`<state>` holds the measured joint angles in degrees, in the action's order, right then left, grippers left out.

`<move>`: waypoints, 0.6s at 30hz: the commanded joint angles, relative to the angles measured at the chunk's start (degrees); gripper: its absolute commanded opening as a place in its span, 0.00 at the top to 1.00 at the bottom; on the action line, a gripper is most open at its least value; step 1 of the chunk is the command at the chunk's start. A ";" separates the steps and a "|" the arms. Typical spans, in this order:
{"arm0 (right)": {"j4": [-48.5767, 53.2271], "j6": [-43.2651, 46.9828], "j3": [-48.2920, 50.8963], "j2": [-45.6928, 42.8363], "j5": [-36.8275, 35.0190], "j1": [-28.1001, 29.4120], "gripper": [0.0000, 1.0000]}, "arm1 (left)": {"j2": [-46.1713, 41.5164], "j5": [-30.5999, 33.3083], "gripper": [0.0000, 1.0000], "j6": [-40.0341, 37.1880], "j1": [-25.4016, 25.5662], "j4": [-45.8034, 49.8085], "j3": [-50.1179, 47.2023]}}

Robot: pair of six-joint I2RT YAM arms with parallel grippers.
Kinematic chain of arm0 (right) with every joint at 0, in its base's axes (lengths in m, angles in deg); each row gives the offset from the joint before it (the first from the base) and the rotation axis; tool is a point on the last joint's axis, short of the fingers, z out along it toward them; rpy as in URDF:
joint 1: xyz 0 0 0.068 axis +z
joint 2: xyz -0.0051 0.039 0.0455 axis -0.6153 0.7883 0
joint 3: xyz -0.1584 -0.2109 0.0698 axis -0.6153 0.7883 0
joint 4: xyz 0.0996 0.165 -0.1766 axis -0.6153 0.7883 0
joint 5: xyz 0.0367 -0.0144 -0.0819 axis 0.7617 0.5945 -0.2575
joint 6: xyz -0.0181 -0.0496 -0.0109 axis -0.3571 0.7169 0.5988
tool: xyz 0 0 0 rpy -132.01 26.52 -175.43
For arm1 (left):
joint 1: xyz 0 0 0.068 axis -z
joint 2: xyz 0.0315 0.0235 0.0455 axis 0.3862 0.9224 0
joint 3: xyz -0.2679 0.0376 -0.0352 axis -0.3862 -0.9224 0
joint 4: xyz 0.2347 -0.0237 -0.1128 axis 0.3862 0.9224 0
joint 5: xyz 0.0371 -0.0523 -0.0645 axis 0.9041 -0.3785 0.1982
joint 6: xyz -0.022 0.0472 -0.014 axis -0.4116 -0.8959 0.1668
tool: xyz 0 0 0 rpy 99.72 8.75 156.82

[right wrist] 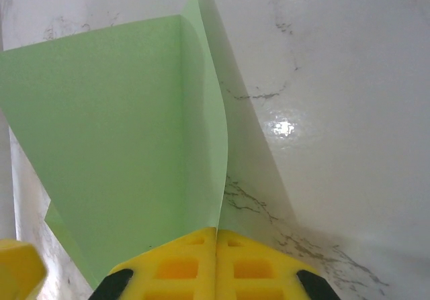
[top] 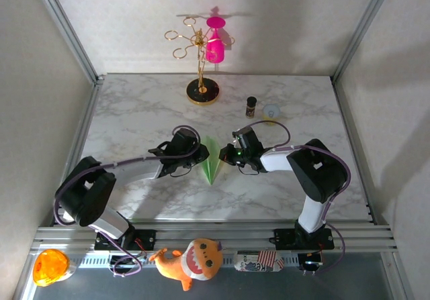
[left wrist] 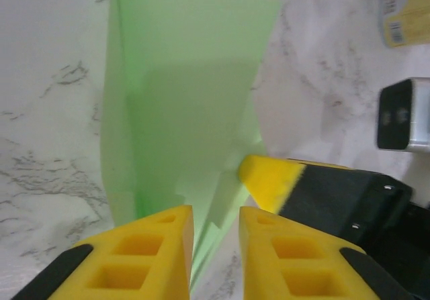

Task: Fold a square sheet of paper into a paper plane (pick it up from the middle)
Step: Turn over a paper plane at the center of the table.

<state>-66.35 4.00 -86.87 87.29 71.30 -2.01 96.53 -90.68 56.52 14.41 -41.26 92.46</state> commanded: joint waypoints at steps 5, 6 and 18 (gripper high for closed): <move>0.87 1.09 -1.19 0.76 0.45 -0.37 0.94 | 3.96 2.58 0.72 0.05 1.35 4.24 2.61; 0.92 1.01 -1.17 0.81 0.44 -0.37 0.94 | 4.31 2.44 0.71 0.01 1.44 4.25 2.70; 0.92 0.95 -1.17 0.91 0.53 -0.30 0.94 | 4.31 3.45 0.64 -1.15 2.69 6.54 4.26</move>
<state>-66.13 4.00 -86.92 87.53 71.30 -2.01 101.98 -89.39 56.48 16.66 -37.43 95.13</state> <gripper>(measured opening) 0.063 0.354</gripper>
